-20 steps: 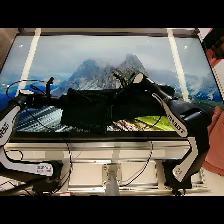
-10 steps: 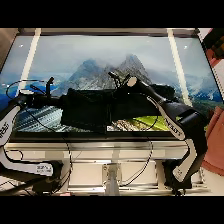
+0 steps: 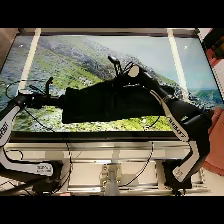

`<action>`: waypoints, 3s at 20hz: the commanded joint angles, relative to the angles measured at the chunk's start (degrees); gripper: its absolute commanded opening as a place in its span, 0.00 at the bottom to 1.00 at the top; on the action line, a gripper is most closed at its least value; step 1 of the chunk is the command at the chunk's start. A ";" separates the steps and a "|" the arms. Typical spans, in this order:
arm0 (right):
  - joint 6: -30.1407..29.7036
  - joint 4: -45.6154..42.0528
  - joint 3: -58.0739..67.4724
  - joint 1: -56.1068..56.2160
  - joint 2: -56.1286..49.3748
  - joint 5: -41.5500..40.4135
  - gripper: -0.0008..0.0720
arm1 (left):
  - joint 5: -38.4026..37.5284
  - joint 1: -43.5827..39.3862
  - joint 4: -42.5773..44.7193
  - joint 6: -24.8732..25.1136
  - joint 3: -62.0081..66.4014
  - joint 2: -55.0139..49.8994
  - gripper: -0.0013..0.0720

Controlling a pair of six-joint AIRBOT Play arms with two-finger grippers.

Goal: Fold the clothes and pants, and hang the long-sleeved shirts on hangers.

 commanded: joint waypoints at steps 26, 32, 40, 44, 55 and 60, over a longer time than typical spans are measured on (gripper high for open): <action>10.21 -15.54 -2.10 -1.86 -2.58 10.58 0.07 | -4.37 -5.44 -4.81 -8.02 7.78 -0.24 0.05; 14.12 -8.00 -3.48 8.39 -4.46 -6.82 0.07 | -14.32 -3.02 -4.33 -15.58 16.85 7.32 0.06; 14.05 -2.54 -3.43 11.74 -3.91 -11.39 0.07 | -13.29 -0.39 -4.20 -18.73 19.45 11.15 0.05; 14.01 -4.39 -3.43 4.17 -1.44 -3.32 0.07 | -5.38 -8.44 1.09 -18.32 21.59 11.15 0.05; 13.03 -8.96 -3.43 -18.16 10.36 12.13 0.07 | 22.01 -36.44 22.51 -27.52 31.63 8.15 0.05; 13.03 -9.99 -3.43 -24.98 15.74 12.70 0.07 | 29.46 -47.17 22.36 -33.81 31.63 0.31 0.05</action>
